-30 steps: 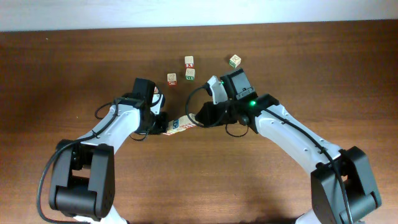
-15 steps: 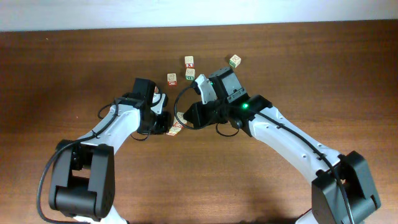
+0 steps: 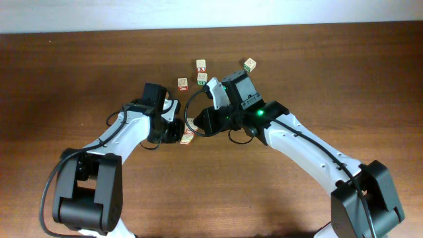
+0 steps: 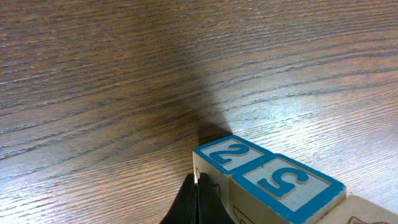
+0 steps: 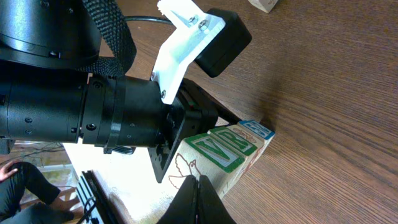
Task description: Rotate 5 blocks
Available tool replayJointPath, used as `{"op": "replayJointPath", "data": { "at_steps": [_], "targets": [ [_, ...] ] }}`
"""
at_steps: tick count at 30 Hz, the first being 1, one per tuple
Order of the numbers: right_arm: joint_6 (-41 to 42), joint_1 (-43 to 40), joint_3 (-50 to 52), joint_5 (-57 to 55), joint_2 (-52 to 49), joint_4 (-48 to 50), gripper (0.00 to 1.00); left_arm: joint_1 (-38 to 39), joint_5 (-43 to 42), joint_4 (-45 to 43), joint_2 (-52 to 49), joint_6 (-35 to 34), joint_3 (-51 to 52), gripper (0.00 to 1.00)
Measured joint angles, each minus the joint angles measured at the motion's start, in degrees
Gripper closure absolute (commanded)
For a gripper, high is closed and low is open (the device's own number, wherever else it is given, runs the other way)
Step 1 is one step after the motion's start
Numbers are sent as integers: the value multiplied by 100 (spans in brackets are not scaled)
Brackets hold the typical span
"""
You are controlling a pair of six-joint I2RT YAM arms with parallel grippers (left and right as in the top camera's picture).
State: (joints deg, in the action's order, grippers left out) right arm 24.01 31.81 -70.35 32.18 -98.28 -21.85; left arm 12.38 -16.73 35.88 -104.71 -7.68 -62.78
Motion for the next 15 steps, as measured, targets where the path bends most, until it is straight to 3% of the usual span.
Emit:
{"op": "replayJointPath", "data": {
  "at_steps": [15],
  "targets": [
    [52,120,-17,-131,-17,133,96,-52,-109,-66,0,-13,2,100]
  ]
}}
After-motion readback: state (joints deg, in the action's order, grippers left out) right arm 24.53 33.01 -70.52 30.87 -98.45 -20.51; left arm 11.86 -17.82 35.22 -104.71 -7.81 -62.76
